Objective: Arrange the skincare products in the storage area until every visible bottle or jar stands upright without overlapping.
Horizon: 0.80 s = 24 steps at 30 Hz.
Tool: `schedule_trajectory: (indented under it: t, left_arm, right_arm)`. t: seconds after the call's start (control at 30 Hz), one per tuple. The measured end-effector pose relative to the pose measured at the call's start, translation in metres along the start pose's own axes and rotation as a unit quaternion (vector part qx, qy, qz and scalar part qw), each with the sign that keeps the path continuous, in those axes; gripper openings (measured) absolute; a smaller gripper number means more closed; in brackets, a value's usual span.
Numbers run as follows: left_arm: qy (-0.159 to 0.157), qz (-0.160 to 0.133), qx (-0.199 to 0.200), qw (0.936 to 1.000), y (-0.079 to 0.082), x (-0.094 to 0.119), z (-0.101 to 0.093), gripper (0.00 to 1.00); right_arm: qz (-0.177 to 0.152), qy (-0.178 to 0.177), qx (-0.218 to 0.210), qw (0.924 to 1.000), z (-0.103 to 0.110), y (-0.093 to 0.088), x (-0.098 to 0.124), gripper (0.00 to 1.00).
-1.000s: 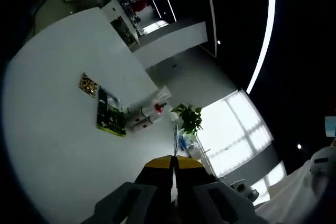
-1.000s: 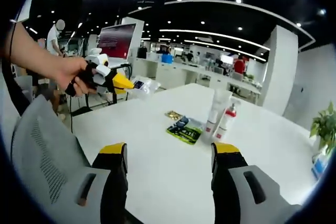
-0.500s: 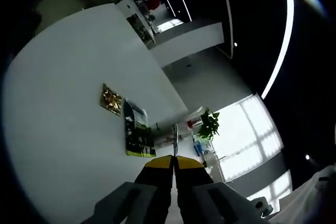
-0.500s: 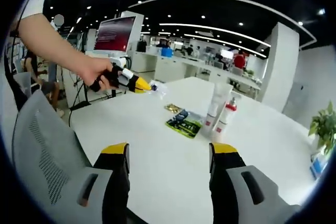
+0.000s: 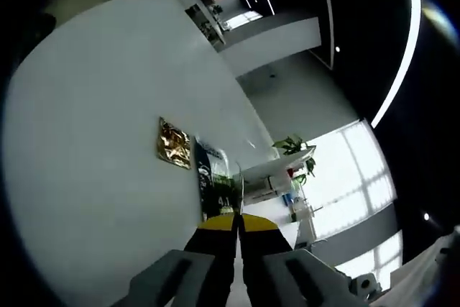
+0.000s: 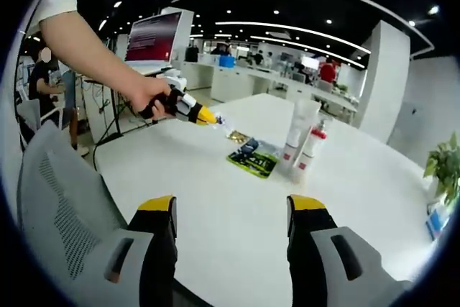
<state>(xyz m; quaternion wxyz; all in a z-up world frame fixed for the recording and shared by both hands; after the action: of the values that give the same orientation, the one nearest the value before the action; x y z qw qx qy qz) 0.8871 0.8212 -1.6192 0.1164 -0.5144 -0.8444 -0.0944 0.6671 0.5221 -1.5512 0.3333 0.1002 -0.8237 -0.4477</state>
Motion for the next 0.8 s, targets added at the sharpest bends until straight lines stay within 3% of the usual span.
schedule_trajectory:
  t: [0.3,0.43,0.7,0.8]
  left_arm:
    - [0.038,0.031,0.012,0.9987,0.012,-0.009,0.013,0.01]
    - [0.076,0.033,0.016,0.9964,0.014,-0.012,0.018,0.01]
    - [0.123,0.042,0.017,0.9914,0.018,-0.018,0.028,0.01]
    - [0.126,0.048,0.023,0.9906,0.017,-0.021,0.03,0.02]
  right_arm:
    - [0.01,0.008,0.007,0.9999,0.002,-0.001,-0.001,0.56]
    - [0.021,0.003,0.007,0.9998,0.001,-0.004,-0.001,0.55]
    - [0.03,0.01,0.013,0.9994,0.002,-0.006,-0.002,0.51]
    - [0.029,0.008,0.014,0.9995,0.002,-0.005,-0.002,0.51]
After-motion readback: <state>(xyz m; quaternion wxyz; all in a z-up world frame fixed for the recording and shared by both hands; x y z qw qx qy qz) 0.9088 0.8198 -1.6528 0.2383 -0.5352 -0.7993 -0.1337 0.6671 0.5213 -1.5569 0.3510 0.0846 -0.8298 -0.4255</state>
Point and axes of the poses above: the point that each gripper's makers call its tool centre point, and the gripper's own axes: x roughly backward along the fingers, z roughly to its left, y roughly out of its top, the point moved 10 cm from there along x, roughly backward along the fingers, and after that the axes turned 15 degrees about x, right-handed, at the moved point
